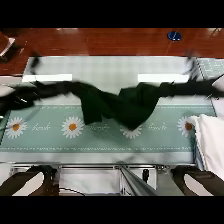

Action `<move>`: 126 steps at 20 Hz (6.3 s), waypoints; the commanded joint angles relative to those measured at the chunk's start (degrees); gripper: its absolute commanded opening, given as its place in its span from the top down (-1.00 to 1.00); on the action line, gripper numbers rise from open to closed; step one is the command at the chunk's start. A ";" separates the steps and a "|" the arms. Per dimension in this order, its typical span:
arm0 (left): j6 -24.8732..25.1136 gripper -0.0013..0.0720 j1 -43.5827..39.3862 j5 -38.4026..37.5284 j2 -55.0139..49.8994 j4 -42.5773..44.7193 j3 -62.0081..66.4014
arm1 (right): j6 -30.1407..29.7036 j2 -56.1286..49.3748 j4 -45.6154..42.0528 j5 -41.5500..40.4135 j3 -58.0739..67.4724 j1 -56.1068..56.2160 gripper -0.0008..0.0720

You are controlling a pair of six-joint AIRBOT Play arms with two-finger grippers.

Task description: Fold the shirts.

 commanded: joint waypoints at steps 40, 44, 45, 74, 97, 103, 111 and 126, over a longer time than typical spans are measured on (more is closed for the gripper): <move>-27.69 0.42 -4.35 24.13 -8.90 40.13 -0.68 | 6.05 -32.68 -2.75 -0.68 15.63 -8.24 -0.05; -27.67 -0.43 2.27 10.88 -8.66 48.87 3.13 | 2.75 -31.52 -5.92 9.14 19.63 -16.00 -0.15; -27.67 -0.43 5.62 6.86 -8.15 51.23 4.35 | 2.54 -29.88 -9.49 11.50 19.61 -18.86 -0.15; -0.24 0.31 11.19 14.29 -19.80 23.50 -9.60 | -9.40 -2.75 6.38 5.42 -32.81 -33.33 -0.14; -1.97 0.92 10.40 5.27 -19.74 23.50 -4.33 | -3.08 -16.02 9.64 -5.22 -25.03 -13.90 0.51; -4.98 0.92 12.20 -1.99 -12.20 12.81 5.81 | -4.70 -12.35 9.70 7.23 -2.23 -11.96 0.92; -11.39 0.92 20.90 -1.42 7.80 0.76 35.06 | 0.66 -0.61 2.29 11.30 49.40 -11.96 0.92; -40.19 0.92 1.86 -4.57 41.86 83.32 43.08 | 6.78 25.22 -26.69 29.03 47.89 -10.99 0.92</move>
